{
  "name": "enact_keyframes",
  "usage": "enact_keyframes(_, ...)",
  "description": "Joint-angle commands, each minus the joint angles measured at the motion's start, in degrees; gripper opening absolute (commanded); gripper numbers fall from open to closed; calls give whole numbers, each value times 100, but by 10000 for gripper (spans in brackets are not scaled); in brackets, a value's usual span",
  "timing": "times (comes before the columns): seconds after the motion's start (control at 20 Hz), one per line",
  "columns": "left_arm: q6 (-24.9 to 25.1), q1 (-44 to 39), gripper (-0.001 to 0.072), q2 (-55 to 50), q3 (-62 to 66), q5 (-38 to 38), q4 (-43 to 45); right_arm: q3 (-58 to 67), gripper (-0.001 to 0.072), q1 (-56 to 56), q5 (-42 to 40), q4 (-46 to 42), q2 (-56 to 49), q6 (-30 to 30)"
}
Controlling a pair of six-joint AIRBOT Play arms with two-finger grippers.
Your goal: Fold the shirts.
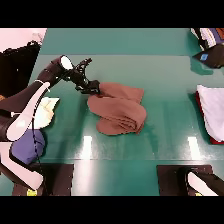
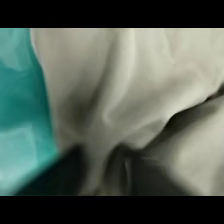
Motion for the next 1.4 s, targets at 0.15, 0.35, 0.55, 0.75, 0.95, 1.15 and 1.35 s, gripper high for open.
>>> enact_keyframes(0.15, 186, 2, 25, -118, 597, -151, 114, -1755, 41, 4, 72, 2, 0, 11)
enact_keyframes(0.35, 186, 2, 25, -94, 1261, -363, 269, -3355, 510, 186, -81, 210, -256, 243)
enact_keyframes(0.55, 188, 2, 25, -96, 1329, -490, 297, -4061, 427, 1075, -962, 1078, -1143, -195)
enact_keyframes(0.75, 190, 2, 26, -96, 1329, -662, 446, -3893, 427, 1834, -1670, 1250, -2006, -258)
enact_keyframes(0.95, 190, 2, 25, -96, 1329, -678, 448, -3412, 281, 2087, -1941, 1217, -2435, -258)
enact_keyframes(1.15, 190, 2, 24, -37, 1349, -717, 507, -3014, 23, 2081, -1969, 673, -2380, -256)
enact_keyframes(1.35, 190, 2, 25, 800, 1547, -614, 1252, -2192, 22, 1759, -1467, -284, -1493, -74)
